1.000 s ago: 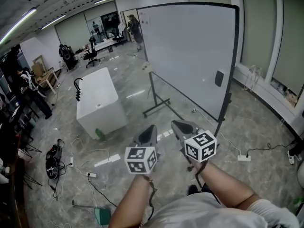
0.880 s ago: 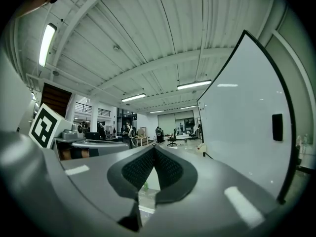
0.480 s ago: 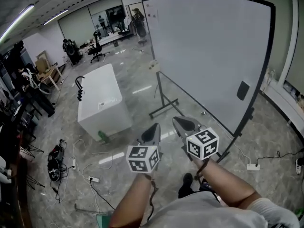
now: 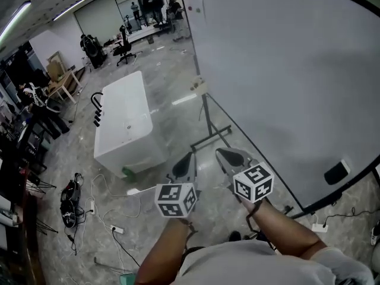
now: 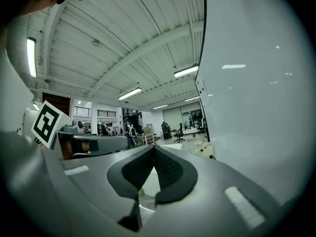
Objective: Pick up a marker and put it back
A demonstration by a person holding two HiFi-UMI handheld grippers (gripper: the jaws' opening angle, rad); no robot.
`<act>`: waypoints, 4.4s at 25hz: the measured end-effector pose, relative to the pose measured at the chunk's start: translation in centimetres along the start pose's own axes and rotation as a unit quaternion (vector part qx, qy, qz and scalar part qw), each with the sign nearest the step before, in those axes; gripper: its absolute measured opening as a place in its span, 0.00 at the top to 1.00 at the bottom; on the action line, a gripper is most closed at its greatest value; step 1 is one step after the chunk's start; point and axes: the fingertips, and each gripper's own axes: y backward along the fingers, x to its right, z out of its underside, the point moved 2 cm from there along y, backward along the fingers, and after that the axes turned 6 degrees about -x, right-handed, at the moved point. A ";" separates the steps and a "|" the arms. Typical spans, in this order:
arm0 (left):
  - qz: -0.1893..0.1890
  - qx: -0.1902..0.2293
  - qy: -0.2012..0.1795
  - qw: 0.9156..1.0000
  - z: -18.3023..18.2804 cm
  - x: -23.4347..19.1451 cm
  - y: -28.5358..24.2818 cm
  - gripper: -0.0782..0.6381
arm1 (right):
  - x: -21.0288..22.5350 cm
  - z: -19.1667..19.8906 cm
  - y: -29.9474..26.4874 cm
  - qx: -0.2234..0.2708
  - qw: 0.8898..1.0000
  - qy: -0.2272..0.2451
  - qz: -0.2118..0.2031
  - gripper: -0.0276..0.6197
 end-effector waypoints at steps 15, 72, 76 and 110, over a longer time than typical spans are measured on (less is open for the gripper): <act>0.051 -0.015 0.014 0.998 -2.5 -18.9 -32.7 0.88 | 21.9 -2.2 -27.6 -0.023 0.999 -0.007 0.032 0.95; 0.214 -0.042 0.030 0.975 -7.5 -38.8 -66.0 0.88 | 51.1 -8.7 -59.7 -0.033 0.984 -0.068 0.159 0.84; 0.219 -0.022 0.024 0.975 -9.7 -37.5 -63.7 0.88 | 47.6 -13.9 -56.6 0.003 0.989 -0.036 0.147 0.84; 0.208 0.009 0.010 0.978 -13.5 -38.6 -64.9 0.88 | 48.9 -15.4 -58.7 0.010 0.990 -0.043 0.131 0.84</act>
